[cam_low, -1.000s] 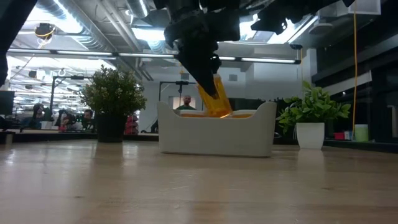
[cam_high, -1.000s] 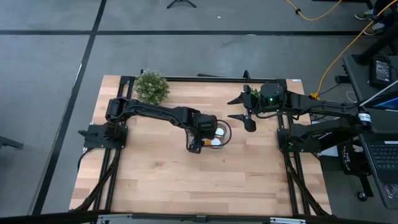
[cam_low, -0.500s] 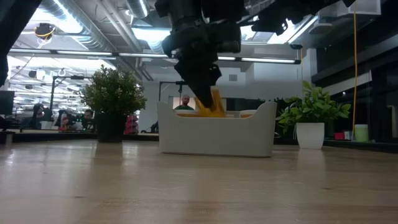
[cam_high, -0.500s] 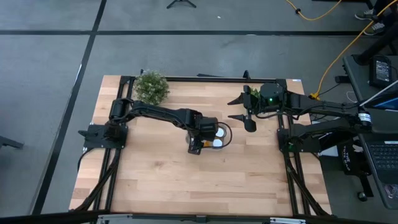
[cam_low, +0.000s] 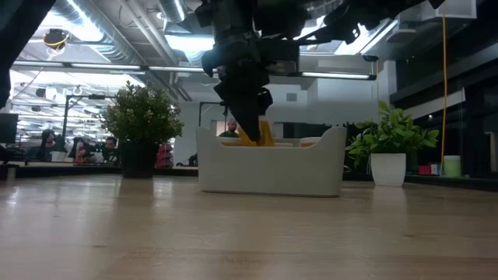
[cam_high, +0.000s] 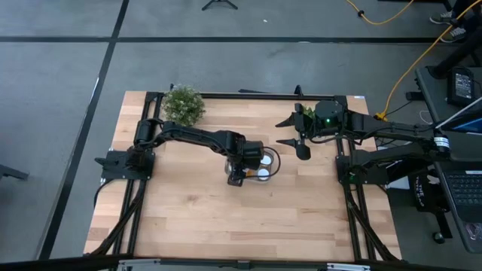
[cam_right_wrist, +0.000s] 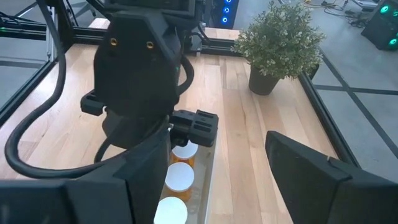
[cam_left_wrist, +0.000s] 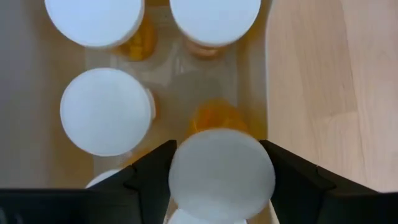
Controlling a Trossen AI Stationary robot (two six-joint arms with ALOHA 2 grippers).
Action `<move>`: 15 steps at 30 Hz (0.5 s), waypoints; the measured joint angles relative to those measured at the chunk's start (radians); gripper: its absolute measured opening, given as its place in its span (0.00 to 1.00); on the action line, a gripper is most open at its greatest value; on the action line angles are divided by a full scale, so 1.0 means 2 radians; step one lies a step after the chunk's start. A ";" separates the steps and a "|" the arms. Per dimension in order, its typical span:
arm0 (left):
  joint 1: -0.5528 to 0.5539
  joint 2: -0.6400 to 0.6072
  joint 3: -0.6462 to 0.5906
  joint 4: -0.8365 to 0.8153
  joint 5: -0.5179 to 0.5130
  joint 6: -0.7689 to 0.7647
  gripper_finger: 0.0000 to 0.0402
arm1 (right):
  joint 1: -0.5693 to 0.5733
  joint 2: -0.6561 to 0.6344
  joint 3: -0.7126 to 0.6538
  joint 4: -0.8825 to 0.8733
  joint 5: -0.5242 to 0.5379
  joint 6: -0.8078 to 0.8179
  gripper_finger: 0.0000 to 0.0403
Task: Pick and place pill bottles into a basket
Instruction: Put the orange pill bottle into the grey bin, then return to Home Position
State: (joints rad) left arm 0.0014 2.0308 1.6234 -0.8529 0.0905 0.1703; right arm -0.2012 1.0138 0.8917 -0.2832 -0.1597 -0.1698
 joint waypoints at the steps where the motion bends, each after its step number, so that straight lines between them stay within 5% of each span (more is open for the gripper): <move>1: 0.001 0.000 0.000 -0.001 0.000 0.000 0.56 | 0.000 0.000 0.000 0.000 0.000 0.000 0.66; 15: 0.000 0.000 0.032 -0.025 -0.005 -0.002 0.66 | 0.000 0.000 0.000 0.000 -0.001 0.000 0.66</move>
State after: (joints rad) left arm 0.0011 2.0298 1.6876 -0.9020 0.0810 0.1672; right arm -0.2012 1.0138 0.8917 -0.2829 -0.1608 -0.1702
